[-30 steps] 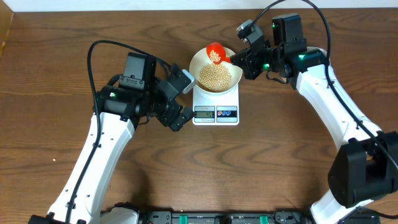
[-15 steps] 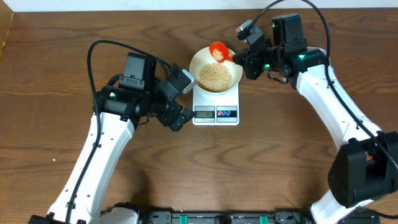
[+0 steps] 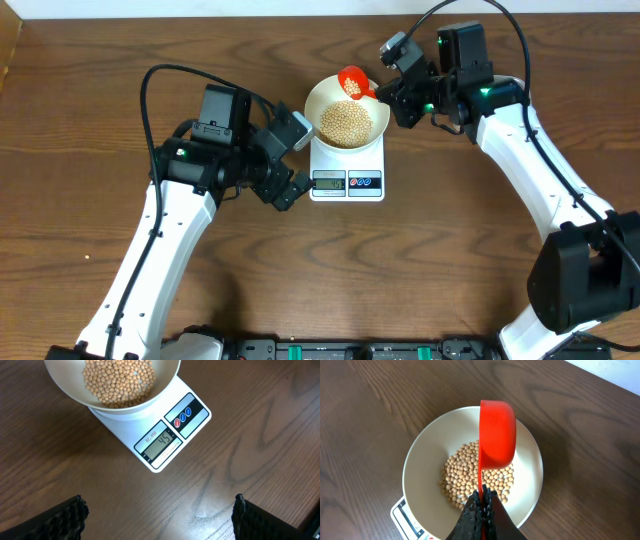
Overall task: Scoop item into bowl and weigh 50g on scale
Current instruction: 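Shake the tilted scoop with the right gripper to trickle beans in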
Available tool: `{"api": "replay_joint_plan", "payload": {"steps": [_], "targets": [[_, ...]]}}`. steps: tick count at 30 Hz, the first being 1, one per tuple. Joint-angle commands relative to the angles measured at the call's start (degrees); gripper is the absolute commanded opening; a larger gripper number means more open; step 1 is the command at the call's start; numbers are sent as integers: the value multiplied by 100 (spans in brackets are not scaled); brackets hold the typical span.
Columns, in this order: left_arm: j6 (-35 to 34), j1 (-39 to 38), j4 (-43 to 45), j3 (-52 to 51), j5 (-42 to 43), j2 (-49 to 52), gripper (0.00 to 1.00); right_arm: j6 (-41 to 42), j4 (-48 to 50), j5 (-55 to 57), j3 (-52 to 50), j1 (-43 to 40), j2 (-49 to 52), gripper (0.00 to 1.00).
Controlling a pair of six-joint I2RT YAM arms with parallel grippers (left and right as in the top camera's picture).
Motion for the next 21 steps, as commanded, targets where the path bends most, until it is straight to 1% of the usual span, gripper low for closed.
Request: {"api": "replay_joint_plan", "payload": {"steps": [1,7,21], "targets": [[-50,-11,-17,114,-11,-50,94,-72,11,-13,50,-9,-144,1],[-50,-11,-17,114,-13,-50,94,74,11,-74,50,-15,-144,1],[-48,-11,-17,114,-13,-50,94,61,-2,-85,50,-13,-144,1]]}}
